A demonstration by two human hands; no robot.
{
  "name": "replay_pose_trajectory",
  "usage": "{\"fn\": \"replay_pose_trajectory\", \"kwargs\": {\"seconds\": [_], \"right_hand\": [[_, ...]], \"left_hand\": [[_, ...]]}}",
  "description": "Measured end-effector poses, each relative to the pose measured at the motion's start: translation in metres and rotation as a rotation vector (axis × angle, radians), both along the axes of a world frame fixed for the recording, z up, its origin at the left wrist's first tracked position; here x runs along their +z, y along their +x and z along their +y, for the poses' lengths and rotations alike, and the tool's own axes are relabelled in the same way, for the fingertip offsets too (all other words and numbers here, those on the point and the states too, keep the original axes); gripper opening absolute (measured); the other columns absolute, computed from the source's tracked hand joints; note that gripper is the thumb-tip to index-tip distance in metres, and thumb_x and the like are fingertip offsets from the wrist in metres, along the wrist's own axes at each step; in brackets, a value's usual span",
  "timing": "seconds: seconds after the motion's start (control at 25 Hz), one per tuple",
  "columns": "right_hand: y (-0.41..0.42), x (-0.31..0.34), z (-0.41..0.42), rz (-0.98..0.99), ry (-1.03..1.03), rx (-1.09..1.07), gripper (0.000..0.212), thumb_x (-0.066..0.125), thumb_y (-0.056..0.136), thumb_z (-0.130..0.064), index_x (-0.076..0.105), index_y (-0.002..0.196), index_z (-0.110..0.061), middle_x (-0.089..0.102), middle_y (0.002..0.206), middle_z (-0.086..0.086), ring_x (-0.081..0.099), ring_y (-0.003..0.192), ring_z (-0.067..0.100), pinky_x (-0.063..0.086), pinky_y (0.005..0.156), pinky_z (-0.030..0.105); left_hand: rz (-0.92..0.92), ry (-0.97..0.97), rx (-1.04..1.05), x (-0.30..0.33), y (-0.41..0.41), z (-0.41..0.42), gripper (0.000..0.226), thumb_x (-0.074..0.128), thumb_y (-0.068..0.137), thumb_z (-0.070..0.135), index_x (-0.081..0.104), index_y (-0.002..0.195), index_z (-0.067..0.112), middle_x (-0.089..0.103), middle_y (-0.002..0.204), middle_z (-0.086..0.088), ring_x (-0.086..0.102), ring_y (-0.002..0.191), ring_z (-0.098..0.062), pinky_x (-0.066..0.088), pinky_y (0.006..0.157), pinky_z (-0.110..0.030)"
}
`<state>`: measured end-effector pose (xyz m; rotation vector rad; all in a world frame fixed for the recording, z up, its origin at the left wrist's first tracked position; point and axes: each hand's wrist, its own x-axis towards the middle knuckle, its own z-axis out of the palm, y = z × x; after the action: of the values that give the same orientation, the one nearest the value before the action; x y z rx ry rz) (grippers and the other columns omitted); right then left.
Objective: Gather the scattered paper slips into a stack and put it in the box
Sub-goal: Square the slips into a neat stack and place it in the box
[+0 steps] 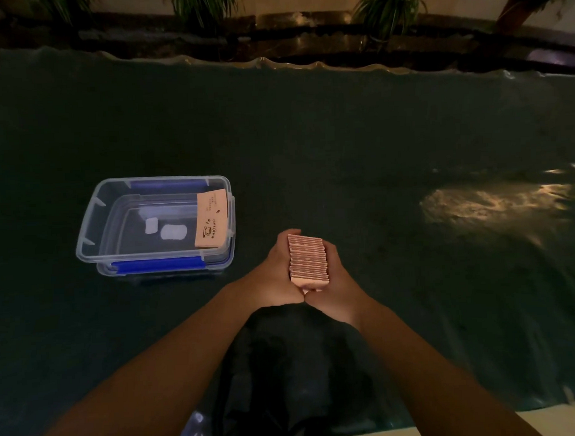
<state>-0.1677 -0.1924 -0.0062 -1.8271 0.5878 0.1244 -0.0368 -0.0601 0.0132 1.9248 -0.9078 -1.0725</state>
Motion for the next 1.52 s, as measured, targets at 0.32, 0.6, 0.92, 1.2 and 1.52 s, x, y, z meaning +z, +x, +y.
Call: {"fn": "replay_pose_trajectory", "kwargs": {"seconds": [0.32,0.6,0.92,1.2,1.52], "right_hand": [[-0.011,0.004,-0.004,-0.015,0.133,-0.094,0.094,0.082,0.067,-0.003,0.044,0.139,-0.049,0.073,0.128,-0.018,0.071,0.122,0.006,0.061,0.085,0.022],[-0.026,0.003,0.019,-0.040,0.639,-0.356,0.105,0.082,0.074,-0.005,0.032,0.162,-0.031,0.066,0.146,0.008,0.067,0.132,0.027,0.055,0.110,0.047],[-0.026,0.014,0.013,-0.119,0.290,-0.365,0.076,0.078,0.066,0.000,0.056,0.133,-0.030,0.080,0.117,-0.007,0.076,0.114,0.015,0.064,0.081,0.027],[-0.030,0.005,-0.001,0.134,-0.251,-0.056,0.116,0.080,0.066,-0.045,0.013,0.160,-0.058,0.041,0.140,-0.008,0.043,0.131,0.012,0.042,0.109,0.038],[-0.032,-0.016,0.001,0.230,-0.388,0.037,0.123,0.071,0.069,-0.055,-0.023,0.146,-0.077,0.035,0.152,-0.006,0.037,0.136,0.031,0.039,0.110,0.053]], "left_hand": [[-0.005,-0.036,0.015,0.018,0.008,0.005,0.090,0.097,0.058,0.020,0.045,0.130,0.032,0.064,0.127,0.012,0.059,0.120,-0.002,0.047,0.100,-0.031],[0.607,-0.170,0.321,0.017,-0.006,0.021,0.084,0.082,0.068,-0.006,0.049,0.143,0.010,0.067,0.132,-0.018,0.062,0.126,-0.031,0.050,0.106,-0.051],[0.454,-0.111,0.281,0.007,0.015,0.037,0.092,0.091,0.059,0.014,0.046,0.135,0.037,0.070,0.127,0.003,0.064,0.123,-0.019,0.055,0.101,-0.047],[-0.193,0.116,0.098,-0.017,0.017,0.042,0.106,0.094,0.053,0.049,0.036,0.142,0.040,0.045,0.130,0.021,0.039,0.128,-0.007,0.041,0.105,-0.041],[-0.350,0.188,0.094,-0.041,0.007,0.039,0.119,0.093,0.057,0.046,0.020,0.150,0.036,0.036,0.149,0.002,0.029,0.140,-0.022,0.028,0.116,-0.052]]}}
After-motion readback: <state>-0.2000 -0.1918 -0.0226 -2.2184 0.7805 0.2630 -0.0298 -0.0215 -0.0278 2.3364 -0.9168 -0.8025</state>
